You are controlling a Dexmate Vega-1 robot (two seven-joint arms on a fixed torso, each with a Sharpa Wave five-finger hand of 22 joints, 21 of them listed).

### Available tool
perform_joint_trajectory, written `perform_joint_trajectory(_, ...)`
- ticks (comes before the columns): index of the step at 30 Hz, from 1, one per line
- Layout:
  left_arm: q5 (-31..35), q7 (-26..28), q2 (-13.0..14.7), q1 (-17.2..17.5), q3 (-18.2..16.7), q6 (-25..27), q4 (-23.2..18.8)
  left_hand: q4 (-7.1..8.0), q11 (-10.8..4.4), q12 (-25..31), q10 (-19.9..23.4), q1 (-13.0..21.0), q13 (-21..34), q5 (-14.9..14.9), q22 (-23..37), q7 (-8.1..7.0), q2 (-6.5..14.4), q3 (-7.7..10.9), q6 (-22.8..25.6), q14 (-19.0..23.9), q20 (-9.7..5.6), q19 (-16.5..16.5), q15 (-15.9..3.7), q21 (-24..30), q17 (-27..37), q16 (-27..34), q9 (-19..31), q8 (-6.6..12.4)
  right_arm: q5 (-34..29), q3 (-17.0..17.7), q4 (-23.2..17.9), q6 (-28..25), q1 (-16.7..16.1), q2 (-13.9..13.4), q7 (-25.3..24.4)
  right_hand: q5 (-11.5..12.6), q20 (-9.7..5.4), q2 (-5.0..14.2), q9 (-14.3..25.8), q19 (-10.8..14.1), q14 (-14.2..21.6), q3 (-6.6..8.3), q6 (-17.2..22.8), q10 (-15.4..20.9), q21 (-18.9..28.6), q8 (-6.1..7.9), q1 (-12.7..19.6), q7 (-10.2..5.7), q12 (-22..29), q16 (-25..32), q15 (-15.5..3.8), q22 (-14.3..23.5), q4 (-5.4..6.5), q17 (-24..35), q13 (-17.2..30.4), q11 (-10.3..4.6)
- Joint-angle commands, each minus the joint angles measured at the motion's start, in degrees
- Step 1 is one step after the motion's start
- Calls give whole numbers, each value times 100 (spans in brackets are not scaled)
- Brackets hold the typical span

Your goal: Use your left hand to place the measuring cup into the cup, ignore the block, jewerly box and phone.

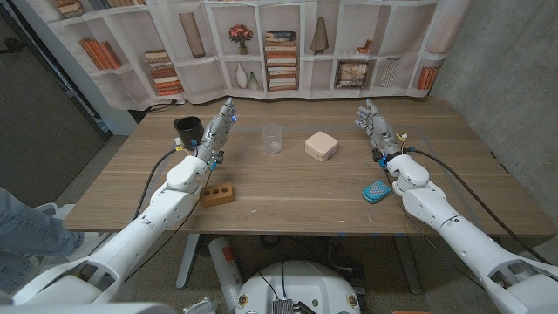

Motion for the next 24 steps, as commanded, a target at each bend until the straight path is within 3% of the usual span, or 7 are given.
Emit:
perform_joint_trajectory(1, 155, -129, -31, -25, 9, -465, 235, -65, -12, 32, 33, 90, 11, 45, 15, -37, 1, 20, 8, 40, 34, -213, -18, 23, 14, 2, 17, 5, -23, -8, -67, -38, 7, 8, -81, 23, -139, 25, 24, 41, 56, 15, 46, 47, -12, -2, 58, 17, 20, -1, -4, 33, -24, 29, 34, 25)
perform_joint_trajectory(9, 198, -176, -72, -42, -15, -735, 411, -118, -34, 55, 162, 183, 12, 74, 16, -59, -3, 17, 159, 181, 39, -110, -59, 49, 15, 25, 16, 36, -5, -12, -39, -29, 3, 26, -61, 19, -139, 37, 25, 58, 63, 16, 61, 64, -32, -1, 63, 6, 22, -3, -4, 34, -31, 29, 35, 22)
perform_joint_trajectory(24, 383, -78, 31, -126, 20, -618, 352, -171, -51, 50, 219, 282, 13, 106, 16, -63, 7, 24, 212, 237, 74, -53, -56, 54, 15, 15, 16, 29, 1, -1, -48, -51, 0, 33, -104, 12, -133, 49, 25, 82, 81, 12, 87, 87, -65, 1, 66, 0, 23, -5, -5, 36, -42, 30, 36, 13)
